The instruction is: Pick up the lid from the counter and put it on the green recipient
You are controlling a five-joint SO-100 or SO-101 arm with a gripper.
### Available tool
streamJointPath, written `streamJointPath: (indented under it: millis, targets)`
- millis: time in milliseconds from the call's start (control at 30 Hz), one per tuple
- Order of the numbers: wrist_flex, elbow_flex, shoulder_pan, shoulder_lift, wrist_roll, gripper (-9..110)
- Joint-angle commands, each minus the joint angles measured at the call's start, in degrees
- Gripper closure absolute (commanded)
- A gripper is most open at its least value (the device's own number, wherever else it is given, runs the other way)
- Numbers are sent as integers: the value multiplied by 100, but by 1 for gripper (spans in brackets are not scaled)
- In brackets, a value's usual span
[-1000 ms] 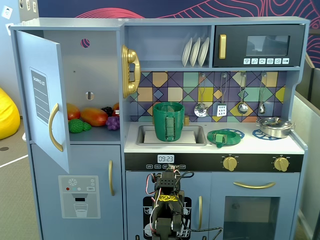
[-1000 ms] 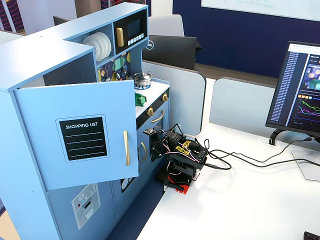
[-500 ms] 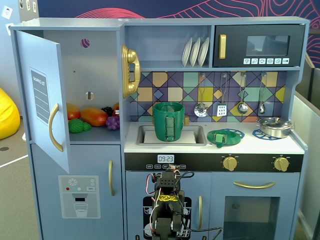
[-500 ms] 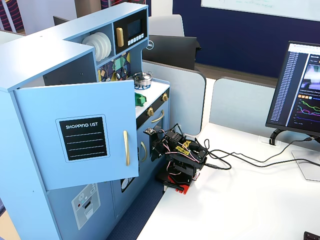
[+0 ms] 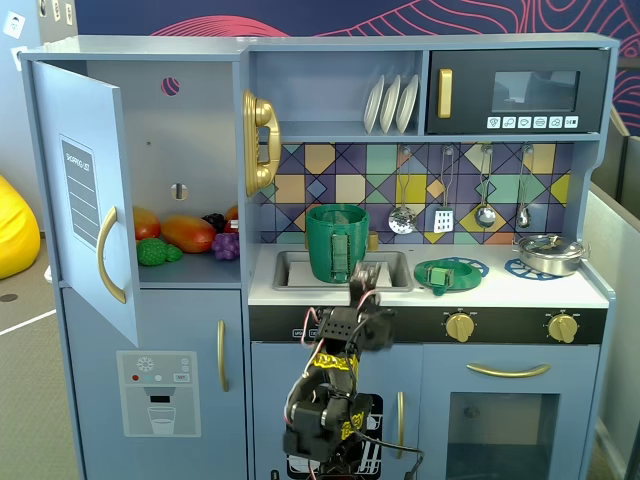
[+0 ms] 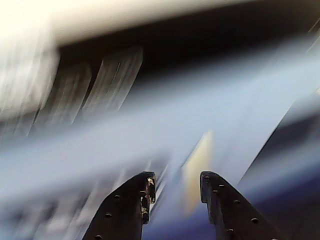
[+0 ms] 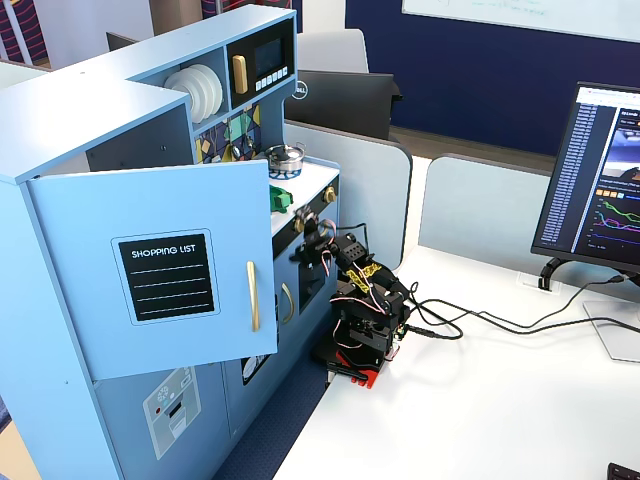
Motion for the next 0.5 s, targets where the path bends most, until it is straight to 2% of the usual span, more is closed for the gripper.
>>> streamJointPath:
  millis: [0,200,300,467]
  targets:
    - [-888,-650,782,-185,-246,91]
    - [-1336,-642,1090,18,193,67]
    - [-1415,-510,1310,141,176,61]
    - [-1916,-571,1687,-229,185,58]
